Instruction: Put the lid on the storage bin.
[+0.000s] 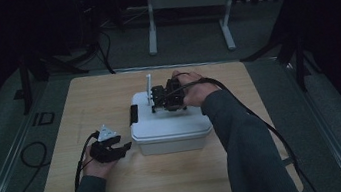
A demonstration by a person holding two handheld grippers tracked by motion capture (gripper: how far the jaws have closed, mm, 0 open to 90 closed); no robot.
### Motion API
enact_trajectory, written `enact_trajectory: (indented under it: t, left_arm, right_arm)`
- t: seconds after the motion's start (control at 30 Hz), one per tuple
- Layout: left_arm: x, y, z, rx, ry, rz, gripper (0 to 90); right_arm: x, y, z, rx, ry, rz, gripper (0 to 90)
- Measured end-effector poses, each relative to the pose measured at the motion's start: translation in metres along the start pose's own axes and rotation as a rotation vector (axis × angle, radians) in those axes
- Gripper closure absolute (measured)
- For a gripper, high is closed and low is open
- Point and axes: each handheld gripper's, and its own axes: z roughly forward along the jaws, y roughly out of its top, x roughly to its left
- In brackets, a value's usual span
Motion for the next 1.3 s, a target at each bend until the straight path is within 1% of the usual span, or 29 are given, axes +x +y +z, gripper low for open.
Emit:
enact_trajectory:
  t: [0.1,0.17,0.3,0.4,0.43,0.47,0.53,0.67,0.73,0.87,0.97,1.03,1.13,1.27,1.3]
  left_arm:
    - [0.000,0.000,0.000,0.000,0.000,0.000,45.8]
    - [0.000,0.000,0.000,0.000,0.000,0.000,45.8]
    - [0.000,0.000,0.000,0.001,0.000,0.001,45.7]
    - [0.000,0.000,0.000,0.001,0.000,0.000,45.7]
    - [0.000,0.000,0.000,0.002,-0.001,0.001,45.7]
    - [0.000,0.000,0.001,0.002,-0.001,0.001,45.7]
    - [0.000,0.000,0.001,0.005,-0.001,0.003,45.7]
    - [0.000,0.000,0.001,0.005,-0.001,0.001,45.7]
    - [0.000,0.000,0.001,0.004,-0.001,0.001,45.7]
    - [0.000,0.000,0.001,0.004,-0.001,-0.001,45.6]
    - [0.000,0.000,0.001,0.004,0.001,-0.002,45.3]
    - [0.000,0.000,0.001,0.004,0.002,-0.001,45.2]
    - [0.000,0.000,0.001,0.004,0.002,0.000,45.2]
    - [0.000,0.000,0.001,0.004,0.002,-0.001,45.2]
    - [0.000,-0.001,0.001,0.003,0.003,-0.001,45.2]
  right_arm:
    - [0.001,0.001,0.002,0.003,0.004,0.002,77.5]
    - [0.001,0.001,0.003,0.003,0.002,0.005,72.8]
    - [0.001,0.000,0.002,0.001,-0.004,0.011,66.8]
    - [0.000,-0.002,0.001,-0.011,0.001,0.017,64.3]
    - [-0.001,-0.005,0.000,-0.017,0.007,0.025,60.8]
    - [-0.001,-0.007,0.000,-0.016,0.011,0.032,59.8]
    - [-0.002,-0.010,0.001,-0.014,0.014,0.032,57.7]
    - [-0.001,-0.017,-0.001,-0.027,0.023,0.049,55.6]
    - [-0.001,-0.020,-0.001,-0.038,0.022,0.051,54.6]
    - [-0.001,-0.028,-0.002,-0.047,0.021,0.069,53.2]
    - [-0.001,-0.030,-0.003,-0.056,0.020,0.072,52.8]
    - [0.000,-0.034,-0.006,-0.080,0.018,0.084,52.5]
    - [0.000,-0.038,-0.007,-0.094,0.015,0.090,52.3]
    - [0.001,-0.041,-0.008,-0.097,0.013,0.101,51.6]
    - [0.001,-0.045,-0.010,-0.108,0.014,0.104,51.4]
